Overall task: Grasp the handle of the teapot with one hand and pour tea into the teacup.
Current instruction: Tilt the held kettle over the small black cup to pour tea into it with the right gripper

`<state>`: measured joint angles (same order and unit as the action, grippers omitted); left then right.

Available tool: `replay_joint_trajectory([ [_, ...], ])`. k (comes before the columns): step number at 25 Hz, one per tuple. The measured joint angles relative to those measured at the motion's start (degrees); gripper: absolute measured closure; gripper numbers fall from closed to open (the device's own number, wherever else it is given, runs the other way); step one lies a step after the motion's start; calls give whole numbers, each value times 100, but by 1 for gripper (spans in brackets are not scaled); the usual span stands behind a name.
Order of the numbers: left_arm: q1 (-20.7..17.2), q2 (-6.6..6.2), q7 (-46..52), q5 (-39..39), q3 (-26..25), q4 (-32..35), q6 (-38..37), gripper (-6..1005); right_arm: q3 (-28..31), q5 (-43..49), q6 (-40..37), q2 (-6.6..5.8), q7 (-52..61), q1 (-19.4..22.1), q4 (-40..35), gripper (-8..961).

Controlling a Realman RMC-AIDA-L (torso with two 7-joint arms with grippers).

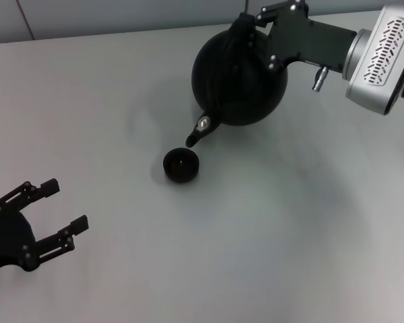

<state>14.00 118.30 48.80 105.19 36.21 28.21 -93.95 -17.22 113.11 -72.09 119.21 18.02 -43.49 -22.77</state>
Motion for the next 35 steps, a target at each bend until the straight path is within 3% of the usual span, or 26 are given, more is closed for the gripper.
replay_joint_trajectory([
  [27,-28,5,-4,1,0,0,1,185,-226,-83,-7,40,-499,-51,114,875],
  [35,-38,-4,5,1,0,0,-22,185,-230,-142,114,38,475,-2,158,875],
])
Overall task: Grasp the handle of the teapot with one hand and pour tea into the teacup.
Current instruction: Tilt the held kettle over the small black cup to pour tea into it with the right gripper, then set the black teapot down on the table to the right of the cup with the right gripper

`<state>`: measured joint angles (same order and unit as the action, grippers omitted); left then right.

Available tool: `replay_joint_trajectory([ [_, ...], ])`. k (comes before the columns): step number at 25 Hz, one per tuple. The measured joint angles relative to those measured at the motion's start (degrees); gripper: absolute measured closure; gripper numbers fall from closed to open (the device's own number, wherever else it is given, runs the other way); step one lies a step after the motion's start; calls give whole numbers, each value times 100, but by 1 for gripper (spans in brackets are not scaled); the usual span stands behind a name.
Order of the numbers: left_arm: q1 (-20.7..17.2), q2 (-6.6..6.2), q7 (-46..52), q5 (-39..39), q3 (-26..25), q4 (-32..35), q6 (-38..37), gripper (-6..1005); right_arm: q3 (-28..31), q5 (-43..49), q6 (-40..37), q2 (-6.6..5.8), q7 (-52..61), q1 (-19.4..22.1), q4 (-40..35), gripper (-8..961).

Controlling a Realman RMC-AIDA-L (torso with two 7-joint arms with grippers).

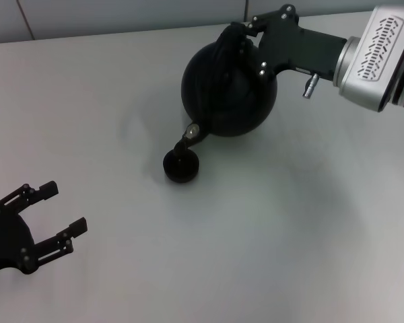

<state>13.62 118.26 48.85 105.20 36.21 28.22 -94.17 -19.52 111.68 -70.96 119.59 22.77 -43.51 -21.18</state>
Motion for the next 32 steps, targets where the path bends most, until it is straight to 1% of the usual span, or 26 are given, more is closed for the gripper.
replay_joint_trajectory([
  [1,0,-5,3,0,0,0,-6,185,0,-1,23,-1,285,55,-1,874],
  [5,0,-7,8,0,1,0,-12,185,37,-9,26,-3,689,158,-12,874],
  [6,0,-10,10,0,0,3,-14,185,59,-146,-75,-8,1004,280,-50,874],
  [7,0,-10,10,0,0,3,-14,185,59,-146,-75,-8,1004,280,-50,874],
  [8,0,-13,10,0,0,5,-13,185,49,-281,-170,-13,1151,365,-74,874],
  [10,1,-14,10,-2,1,7,-14,185,17,-610,-407,-22,1395,571,-154,874],
  [11,1,-15,10,-3,0,8,-14,185,13,-887,-620,-19,1644,819,-285,874],
  [12,4,-14,10,-5,1,8,-14,185,13,-1006,-686,-17,1747,935,-328,874],
  [13,5,-14,11,-6,1,9,-14,185,13,-1006,-686,-17,1747,935,-328,875],
  [14,9,-14,11,-7,1,9,-13,185,13,-1117,-740,-16,1814,1032,-352,875],
  [15,12,-14,11,-8,0,9,-14,185,11,-1246,-803,-16,1885,1151,-367,875],
  [16,12,-14,11,-9,0,9,-14,185,12,-1443,-894,-22,2036,1370,-381,875],
  [17,12,-14,11,-9,0,9,-14,185,12,-1443,-894,-22,2036,1370,-381,873],
  [20,5,-14,11,-10,-1,8,-13,185,29,-1573,-947,-24,2223,1648,-401,865],
  [21,3,-14,11,-10,-6,4,-13,185,57,-1588,-968,-22,2285,1798,-401,863],
  [22,3,-14,11,-10,-6,4,-13,185,57,-1588,-968,-22,2285,1798,-401,860],
  [27,22,-14,11,-10,-8,2,-18,185,76,-1592,-976,-13,2354,2078,-361,848],
  [32,38,-12,31,-9,-6,16,-27,185,80,-1576,-934,-19,2371,2234,-318,836],
])
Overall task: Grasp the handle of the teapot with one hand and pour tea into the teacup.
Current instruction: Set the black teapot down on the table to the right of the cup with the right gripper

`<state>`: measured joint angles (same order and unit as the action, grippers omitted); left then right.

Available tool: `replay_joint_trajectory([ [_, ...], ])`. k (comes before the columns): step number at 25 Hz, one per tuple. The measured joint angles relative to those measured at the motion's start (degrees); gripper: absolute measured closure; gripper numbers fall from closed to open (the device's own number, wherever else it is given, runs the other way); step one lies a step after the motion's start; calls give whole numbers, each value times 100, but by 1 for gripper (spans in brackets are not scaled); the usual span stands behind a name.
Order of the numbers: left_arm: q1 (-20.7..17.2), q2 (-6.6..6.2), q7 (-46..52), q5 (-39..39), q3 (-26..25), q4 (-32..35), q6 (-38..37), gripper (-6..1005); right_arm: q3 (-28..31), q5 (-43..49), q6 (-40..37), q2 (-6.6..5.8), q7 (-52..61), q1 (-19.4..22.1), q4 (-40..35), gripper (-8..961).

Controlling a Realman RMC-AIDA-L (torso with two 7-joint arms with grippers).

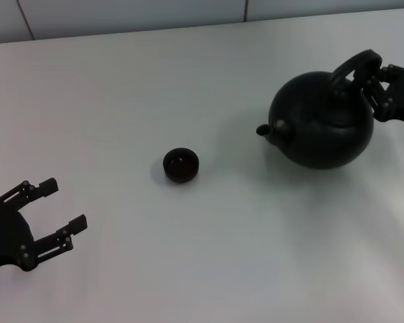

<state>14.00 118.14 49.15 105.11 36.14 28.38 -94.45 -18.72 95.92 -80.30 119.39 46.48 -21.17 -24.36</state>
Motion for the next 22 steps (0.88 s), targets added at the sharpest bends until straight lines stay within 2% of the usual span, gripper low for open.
replay_joint_trajectory([
  [8,-14,7,39,0,-6,21,-65,185,-61,27,246,-5,-53,57,133,816],
  [22,-29,7,42,0,-2,8,-76,185,-372,50,697,-16,-137,-148,206,782],
])
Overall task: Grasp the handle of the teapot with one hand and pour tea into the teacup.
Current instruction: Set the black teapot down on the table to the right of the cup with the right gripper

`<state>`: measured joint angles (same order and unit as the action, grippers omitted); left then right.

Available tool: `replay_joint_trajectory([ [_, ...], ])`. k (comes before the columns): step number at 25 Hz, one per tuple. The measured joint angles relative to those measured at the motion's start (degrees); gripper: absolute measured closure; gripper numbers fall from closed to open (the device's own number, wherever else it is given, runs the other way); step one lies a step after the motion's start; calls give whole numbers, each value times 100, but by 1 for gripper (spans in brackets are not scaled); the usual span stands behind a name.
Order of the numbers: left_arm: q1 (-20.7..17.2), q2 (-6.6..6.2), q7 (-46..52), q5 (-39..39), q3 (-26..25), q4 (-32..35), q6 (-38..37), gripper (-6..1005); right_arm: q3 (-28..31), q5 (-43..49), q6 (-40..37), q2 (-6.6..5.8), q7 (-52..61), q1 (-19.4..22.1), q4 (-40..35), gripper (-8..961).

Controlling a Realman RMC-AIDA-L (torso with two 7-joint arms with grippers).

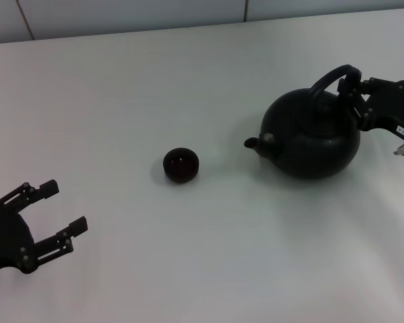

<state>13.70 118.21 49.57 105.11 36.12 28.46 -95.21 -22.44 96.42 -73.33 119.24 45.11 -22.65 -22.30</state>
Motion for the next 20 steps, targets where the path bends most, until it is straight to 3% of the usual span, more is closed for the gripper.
replay_joint_trajectory([
  [19,-8,0,0,0,10,-16,3,185,68,-49,-61,0,-74,140,-60,736],
  [20,-8,0,0,0,10,-16,3,185,70,-53,-99,1,-74,176,-73,631],
])
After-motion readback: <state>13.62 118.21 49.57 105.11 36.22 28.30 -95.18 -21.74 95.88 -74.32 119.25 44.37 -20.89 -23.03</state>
